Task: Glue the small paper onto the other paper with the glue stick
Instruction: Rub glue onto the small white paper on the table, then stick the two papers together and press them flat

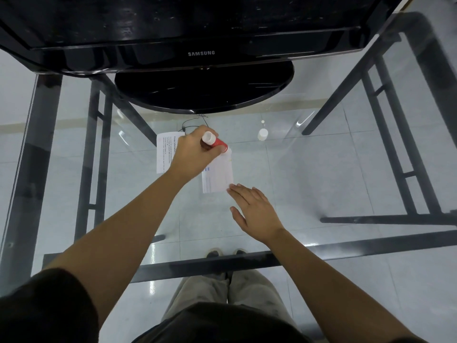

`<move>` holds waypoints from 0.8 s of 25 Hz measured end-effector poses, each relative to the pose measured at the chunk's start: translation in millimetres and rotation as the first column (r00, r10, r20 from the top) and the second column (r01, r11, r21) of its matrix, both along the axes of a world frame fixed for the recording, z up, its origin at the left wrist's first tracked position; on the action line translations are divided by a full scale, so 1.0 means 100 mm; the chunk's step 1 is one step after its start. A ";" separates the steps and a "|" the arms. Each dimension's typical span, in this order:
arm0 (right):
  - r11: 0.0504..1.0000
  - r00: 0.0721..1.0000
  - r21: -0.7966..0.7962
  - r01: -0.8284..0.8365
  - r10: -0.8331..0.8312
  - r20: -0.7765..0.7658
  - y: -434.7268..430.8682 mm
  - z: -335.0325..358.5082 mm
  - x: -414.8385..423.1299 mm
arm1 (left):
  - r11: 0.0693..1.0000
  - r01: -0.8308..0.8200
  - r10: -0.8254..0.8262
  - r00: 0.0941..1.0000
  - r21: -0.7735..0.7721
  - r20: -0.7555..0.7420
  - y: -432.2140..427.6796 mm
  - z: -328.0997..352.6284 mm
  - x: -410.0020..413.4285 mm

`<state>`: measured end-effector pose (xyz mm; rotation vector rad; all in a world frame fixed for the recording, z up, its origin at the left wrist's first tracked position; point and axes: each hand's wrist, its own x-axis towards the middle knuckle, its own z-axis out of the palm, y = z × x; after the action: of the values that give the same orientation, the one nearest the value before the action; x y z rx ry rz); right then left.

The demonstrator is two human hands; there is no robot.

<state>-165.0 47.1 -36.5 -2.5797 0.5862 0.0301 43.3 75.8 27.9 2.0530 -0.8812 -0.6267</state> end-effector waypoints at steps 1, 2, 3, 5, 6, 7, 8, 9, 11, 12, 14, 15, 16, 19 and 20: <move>1.000 1.000 0.006 0.011 -0.011 -0.004 0.00 0.02 0.02 | 0.994 -0.104 0.097 0.981 -0.028 -0.166 0.04 -0.02 -0.06; 1.000 1.000 0.015 0.024 -0.023 -0.013 -0.01 0.04 0.04 | 0.971 -0.231 0.192 0.902 -0.057 -0.387 0.09 -0.04 -0.14; 0.999 0.999 0.025 0.031 -0.030 -0.027 -0.01 0.06 0.07 | 0.930 -0.362 0.249 0.759 -0.071 -0.601 0.16 -0.05 -0.21; 0.999 0.998 0.035 0.033 -0.031 -0.047 -0.03 0.11 0.13 | 0.847 -0.529 0.259 0.503 -0.056 -0.825 0.30 -0.08 -0.31; 0.999 0.998 0.038 0.036 -0.034 -0.050 -0.05 0.13 0.15 | 0.835 -0.548 0.258 0.449 -0.036 -0.855 0.35 -0.10 -0.33; 0.998 0.998 0.044 0.044 -0.041 -0.048 -0.06 0.14 0.17 | 0.839 -0.544 0.257 0.429 -0.020 -0.866 0.38 -0.11 -0.34; 0.997 0.998 0.050 0.051 -0.049 -0.041 -0.08 0.16 0.19 | 0.849 -0.528 0.257 0.434 -0.013 -0.863 0.40 -0.11 -0.34; 0.997 0.998 0.056 0.059 -0.058 -0.027 -0.10 0.18 0.20 | 0.864 -0.503 0.257 0.459 -0.011 -0.850 0.40 -0.10 -0.32; 0.993 0.994 0.051 0.104 -0.106 0.027 -0.16 0.21 0.21 | 0.904 -0.427 0.242 0.542 -0.016 -0.805 0.34 -0.07 -0.29; 0.989 0.988 0.025 0.145 -0.146 0.055 -0.21 0.21 0.21 | 0.928 -0.371 0.220 0.595 -0.022 -0.773 0.28 -0.05 -0.26; 0.966 0.966 -0.037 0.256 -0.254 0.050 -0.33 0.18 0.22 | 0.974 -0.225 0.152 0.725 -0.022 -0.672 0.11 -0.03 -0.22; 0.948 0.950 -0.055 0.312 -0.312 0.016 -0.40 0.16 0.22 | 0.987 -0.158 0.120 0.791 -0.011 -0.600 0.01 -0.02 -0.21; 0.931 0.932 -0.064 0.360 -0.362 -0.028 -0.47 0.13 0.22 | 0.994 -0.105 0.088 0.850 -0.003 -0.519 -0.11 -0.02 -0.19; 0.900 0.884 -0.103 0.424 -0.436 -0.167 -0.60 0.02 0.21 | 1.000 -0.009 0.003 0.961 -0.019 -0.278 -0.46 -0.06 -0.18; 0.897 0.876 -0.121 0.424 -0.441 -0.195 -0.62 -0.01 0.21 | 0.999 0.014 -0.021 0.974 -0.031 -0.225 -0.56 -0.09 -0.18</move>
<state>-144.1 -14.5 -37.8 -2.4702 1.2602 0.1441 25.5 19.7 19.0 1.9047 -0.7718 -0.8329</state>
